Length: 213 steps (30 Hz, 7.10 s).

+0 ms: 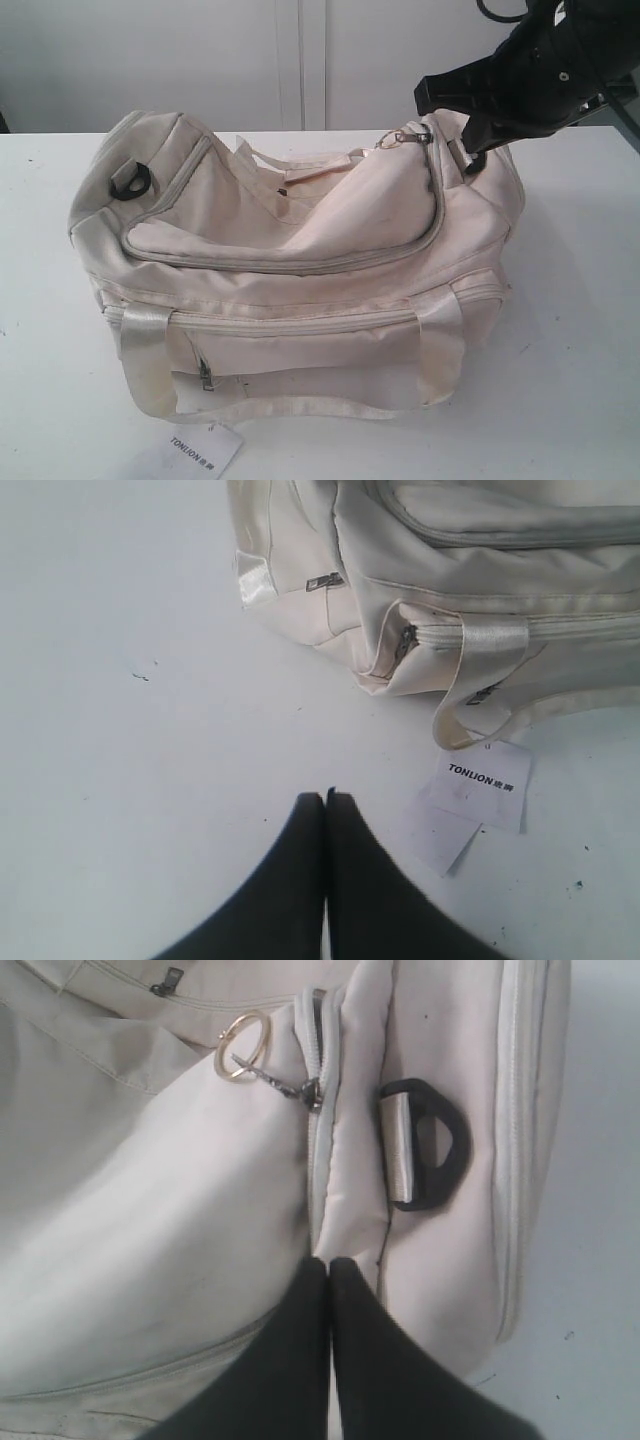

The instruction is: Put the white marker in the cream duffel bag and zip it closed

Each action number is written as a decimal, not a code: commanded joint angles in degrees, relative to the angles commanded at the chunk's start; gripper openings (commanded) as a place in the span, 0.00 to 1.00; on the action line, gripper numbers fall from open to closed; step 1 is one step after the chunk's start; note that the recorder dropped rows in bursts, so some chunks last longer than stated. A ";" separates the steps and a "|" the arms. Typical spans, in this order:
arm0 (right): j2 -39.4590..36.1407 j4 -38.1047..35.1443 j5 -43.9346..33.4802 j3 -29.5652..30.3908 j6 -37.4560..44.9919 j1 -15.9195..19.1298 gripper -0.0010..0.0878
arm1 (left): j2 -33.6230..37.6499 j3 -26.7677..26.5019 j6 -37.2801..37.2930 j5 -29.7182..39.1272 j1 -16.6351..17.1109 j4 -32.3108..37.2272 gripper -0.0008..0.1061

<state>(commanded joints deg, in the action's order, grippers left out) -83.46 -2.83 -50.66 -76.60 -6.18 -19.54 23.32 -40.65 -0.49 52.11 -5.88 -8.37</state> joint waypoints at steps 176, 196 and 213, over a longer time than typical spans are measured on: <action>36.76 0.08 1.07 7.21 6.48 14.39 0.01 | -23.32 40.65 0.49 -32.07 0.08 7.60 0.01; 62.01 0.07 18.84 45.32 12.57 17.92 0.01 | -23.32 40.65 0.49 -32.07 0.08 7.60 0.01; 66.29 0.07 24.14 56.81 12.57 17.92 0.01 | -23.32 40.65 0.49 -32.07 0.08 7.60 0.01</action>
<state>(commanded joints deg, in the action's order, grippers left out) -17.17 -2.76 -26.52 -19.78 6.39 -1.62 0.00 0.00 0.00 20.05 -5.80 -0.77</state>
